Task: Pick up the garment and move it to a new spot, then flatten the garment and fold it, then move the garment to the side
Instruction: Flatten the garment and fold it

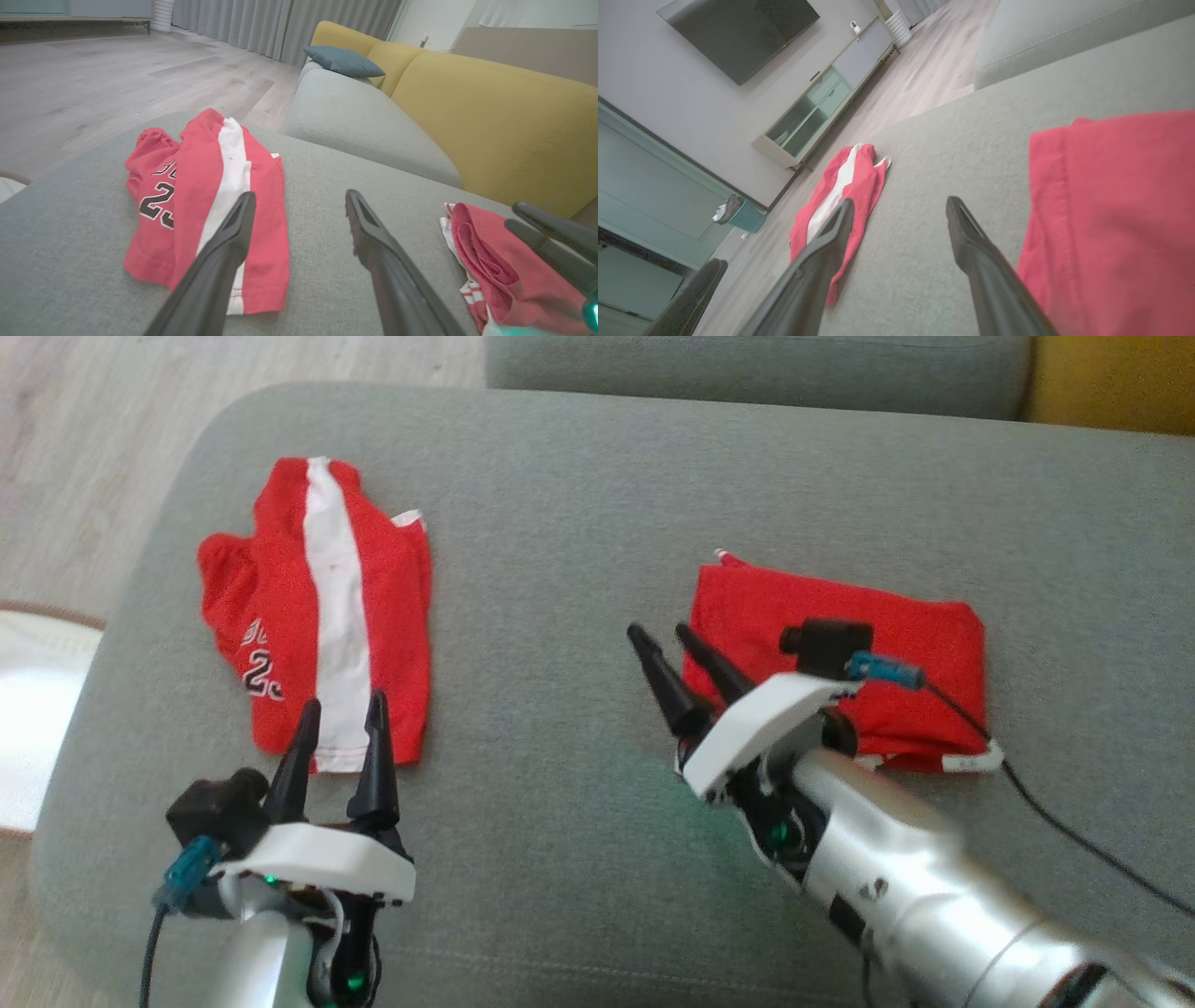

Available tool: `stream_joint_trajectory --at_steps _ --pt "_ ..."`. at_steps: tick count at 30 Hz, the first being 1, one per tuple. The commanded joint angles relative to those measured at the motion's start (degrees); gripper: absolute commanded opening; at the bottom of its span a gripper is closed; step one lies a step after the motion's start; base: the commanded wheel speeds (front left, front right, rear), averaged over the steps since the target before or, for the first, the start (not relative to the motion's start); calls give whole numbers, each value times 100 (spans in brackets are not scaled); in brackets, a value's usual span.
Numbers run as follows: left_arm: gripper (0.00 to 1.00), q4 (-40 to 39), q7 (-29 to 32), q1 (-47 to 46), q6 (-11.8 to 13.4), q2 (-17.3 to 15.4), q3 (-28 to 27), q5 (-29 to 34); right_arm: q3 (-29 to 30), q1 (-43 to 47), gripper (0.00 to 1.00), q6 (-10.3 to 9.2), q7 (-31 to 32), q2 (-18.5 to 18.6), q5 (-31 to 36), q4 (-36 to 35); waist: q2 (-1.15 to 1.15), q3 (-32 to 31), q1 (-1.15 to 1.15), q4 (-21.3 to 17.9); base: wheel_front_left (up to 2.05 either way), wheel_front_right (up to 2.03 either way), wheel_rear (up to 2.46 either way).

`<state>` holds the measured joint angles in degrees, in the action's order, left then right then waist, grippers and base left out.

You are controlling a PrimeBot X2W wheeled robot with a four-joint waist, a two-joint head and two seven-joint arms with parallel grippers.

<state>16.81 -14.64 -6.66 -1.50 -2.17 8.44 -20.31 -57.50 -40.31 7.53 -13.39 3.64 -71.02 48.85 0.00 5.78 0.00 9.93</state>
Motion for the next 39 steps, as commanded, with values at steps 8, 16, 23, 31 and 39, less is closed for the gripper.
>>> stream_joint_trajectory --at_steps 8,16,23,31,39 --pt "100 -678 -36 -202 -119 -71 -315 -157 680 -923 100 -4 -158 -76 1213 898 0 -135 0 -495 0 0 0" --pt "100 -923 -36 -219 -106 -71 -464 -101 2738 -354 100 -4 -160 498 3477 406 0 -221 0 -889 0 0 0" --pt "100 -990 -36 -189 -90 -71 -538 -70 4505 1046 100 -4 -160 528 5550 -1152 0 -264 0 -1087 0 0 0" --pt "100 -1012 -36 -26 -55 -71 -454 43 5747 2409 100 -4 -161 7 7061 -2605 0 -292 0 -1188 0 0 0" --pt "100 -979 -36 184 -29 -71 -424 75 5829 2937 100 -4 -161 -74 6831 -2997 0 -263 0 -1216 0 0 0"
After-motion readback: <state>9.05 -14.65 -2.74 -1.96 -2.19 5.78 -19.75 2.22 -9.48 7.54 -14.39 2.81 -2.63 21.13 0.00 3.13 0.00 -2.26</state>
